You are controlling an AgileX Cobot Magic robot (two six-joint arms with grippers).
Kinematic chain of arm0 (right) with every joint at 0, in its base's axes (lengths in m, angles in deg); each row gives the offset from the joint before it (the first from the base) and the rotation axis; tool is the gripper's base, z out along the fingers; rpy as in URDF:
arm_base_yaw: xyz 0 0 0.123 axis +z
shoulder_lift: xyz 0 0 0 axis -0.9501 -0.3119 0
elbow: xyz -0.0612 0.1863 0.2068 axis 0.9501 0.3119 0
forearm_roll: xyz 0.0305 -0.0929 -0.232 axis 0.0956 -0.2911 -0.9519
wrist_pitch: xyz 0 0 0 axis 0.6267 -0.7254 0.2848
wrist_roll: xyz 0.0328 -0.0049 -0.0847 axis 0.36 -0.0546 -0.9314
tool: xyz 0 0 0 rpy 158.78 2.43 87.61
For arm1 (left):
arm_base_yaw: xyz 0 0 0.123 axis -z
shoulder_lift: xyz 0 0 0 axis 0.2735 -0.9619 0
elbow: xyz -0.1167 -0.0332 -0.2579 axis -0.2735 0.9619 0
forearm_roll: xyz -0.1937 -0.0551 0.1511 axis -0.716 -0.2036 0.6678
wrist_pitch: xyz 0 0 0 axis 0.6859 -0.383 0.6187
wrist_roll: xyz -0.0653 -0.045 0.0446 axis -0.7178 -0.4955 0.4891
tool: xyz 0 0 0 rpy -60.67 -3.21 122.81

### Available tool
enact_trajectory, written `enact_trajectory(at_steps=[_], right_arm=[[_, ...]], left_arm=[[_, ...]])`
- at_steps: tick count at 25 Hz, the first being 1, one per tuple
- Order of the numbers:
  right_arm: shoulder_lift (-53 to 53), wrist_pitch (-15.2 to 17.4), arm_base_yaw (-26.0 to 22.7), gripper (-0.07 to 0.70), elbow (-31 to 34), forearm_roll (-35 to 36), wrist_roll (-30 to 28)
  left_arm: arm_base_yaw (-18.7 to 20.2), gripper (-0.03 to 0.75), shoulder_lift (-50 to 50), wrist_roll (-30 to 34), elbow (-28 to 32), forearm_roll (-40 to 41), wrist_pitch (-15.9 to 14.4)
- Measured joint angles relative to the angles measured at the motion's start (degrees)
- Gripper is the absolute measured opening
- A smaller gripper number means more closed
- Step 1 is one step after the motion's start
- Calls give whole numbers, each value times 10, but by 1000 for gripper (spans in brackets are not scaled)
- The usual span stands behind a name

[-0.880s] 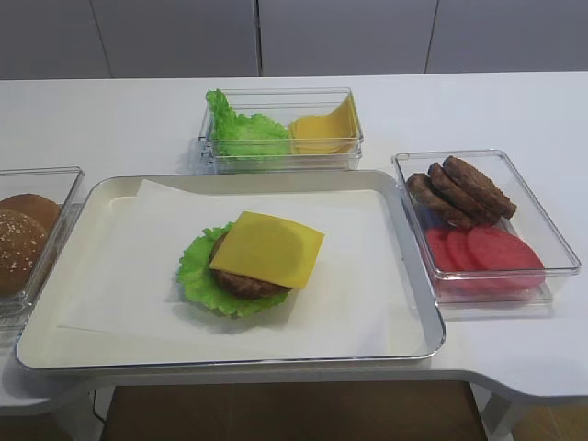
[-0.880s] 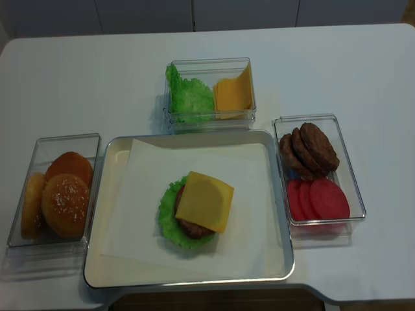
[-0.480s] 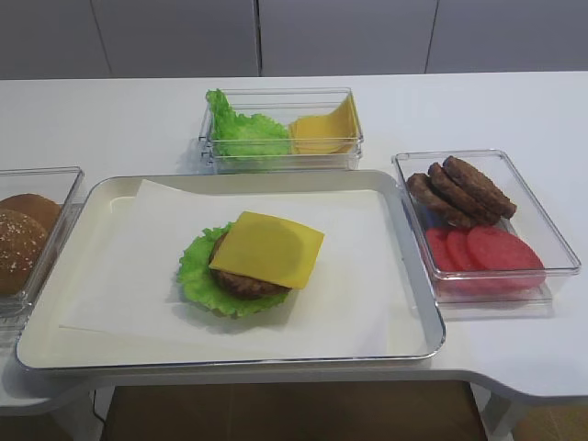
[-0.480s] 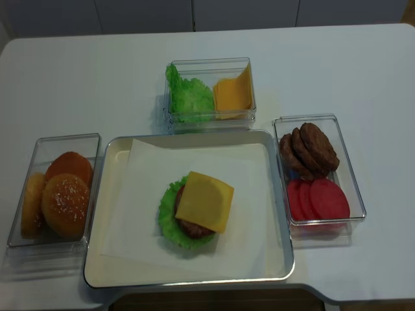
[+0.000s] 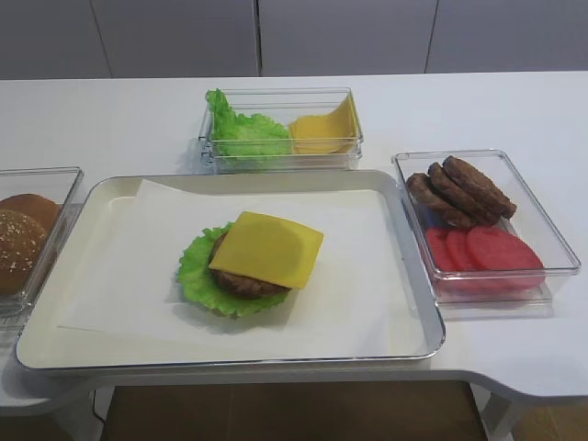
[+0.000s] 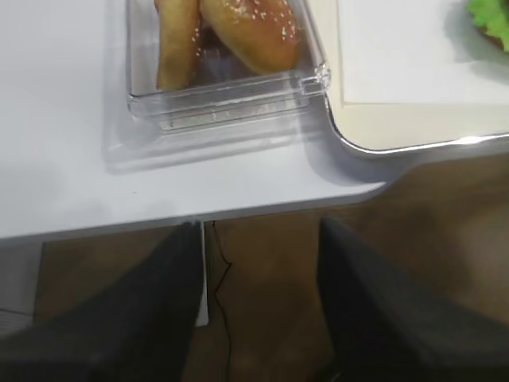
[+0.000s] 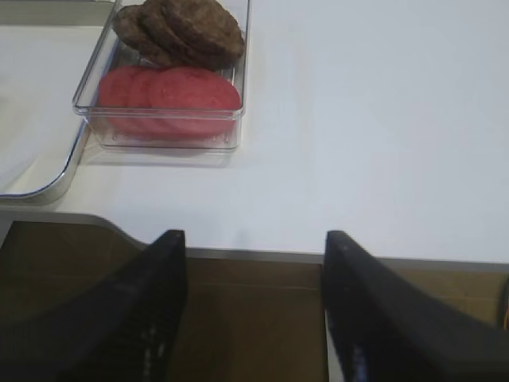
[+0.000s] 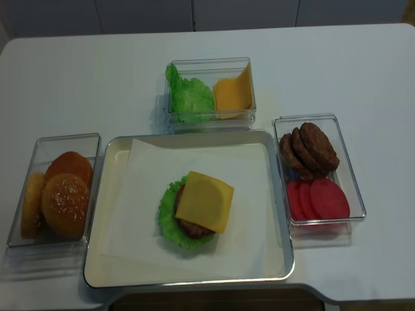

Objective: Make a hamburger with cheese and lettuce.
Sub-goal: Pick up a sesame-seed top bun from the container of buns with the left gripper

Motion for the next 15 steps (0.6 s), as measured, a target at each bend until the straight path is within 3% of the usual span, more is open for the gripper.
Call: enact_trajectory(at_steps=[9, 15], right_arm=[[0, 0, 0, 431, 0, 0, 0], [0, 0, 0, 431, 0, 0, 0]], left_arm=[[0, 352, -128, 0, -62, 13, -1], [0, 352, -235, 0, -121, 13, -27]])
